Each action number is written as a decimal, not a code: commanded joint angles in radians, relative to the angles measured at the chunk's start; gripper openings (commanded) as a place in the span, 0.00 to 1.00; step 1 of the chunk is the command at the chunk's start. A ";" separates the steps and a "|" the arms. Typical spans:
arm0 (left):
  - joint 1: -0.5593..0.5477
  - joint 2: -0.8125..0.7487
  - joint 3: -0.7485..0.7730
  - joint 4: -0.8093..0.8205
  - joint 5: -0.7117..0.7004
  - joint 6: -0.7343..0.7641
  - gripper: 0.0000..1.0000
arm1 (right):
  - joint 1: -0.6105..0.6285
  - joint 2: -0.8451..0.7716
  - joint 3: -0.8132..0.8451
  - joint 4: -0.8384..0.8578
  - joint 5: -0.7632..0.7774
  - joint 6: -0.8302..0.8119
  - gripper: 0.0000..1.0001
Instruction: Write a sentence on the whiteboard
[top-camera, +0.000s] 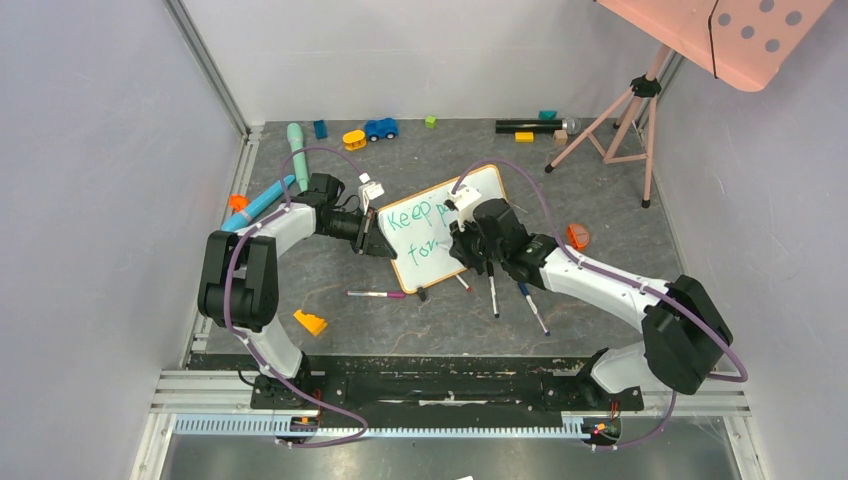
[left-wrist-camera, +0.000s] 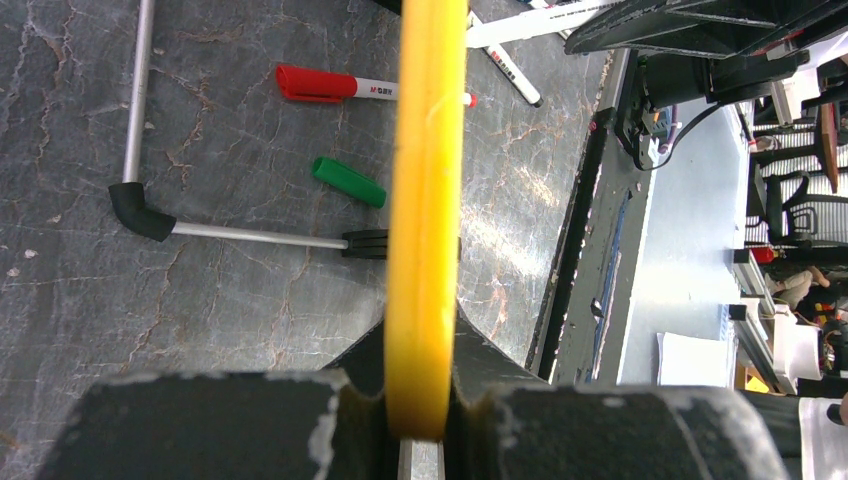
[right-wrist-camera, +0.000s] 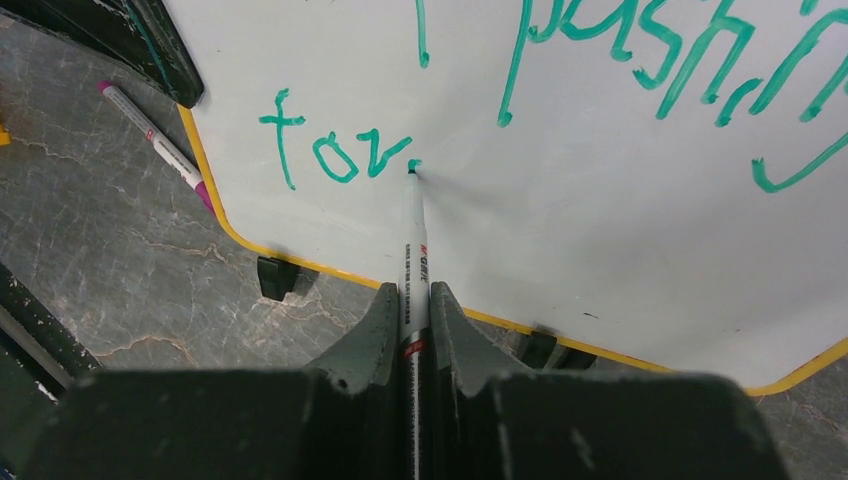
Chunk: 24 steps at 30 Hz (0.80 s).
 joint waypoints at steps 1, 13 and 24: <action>-0.054 0.029 -0.041 -0.102 -0.115 0.094 0.02 | -0.001 -0.019 -0.020 0.015 0.040 -0.005 0.00; -0.054 0.025 -0.044 -0.102 -0.119 0.094 0.02 | 0.000 -0.013 -0.004 -0.007 0.090 -0.025 0.00; -0.054 0.027 -0.043 -0.102 -0.121 0.093 0.02 | -0.004 0.018 0.065 -0.013 0.125 -0.032 0.00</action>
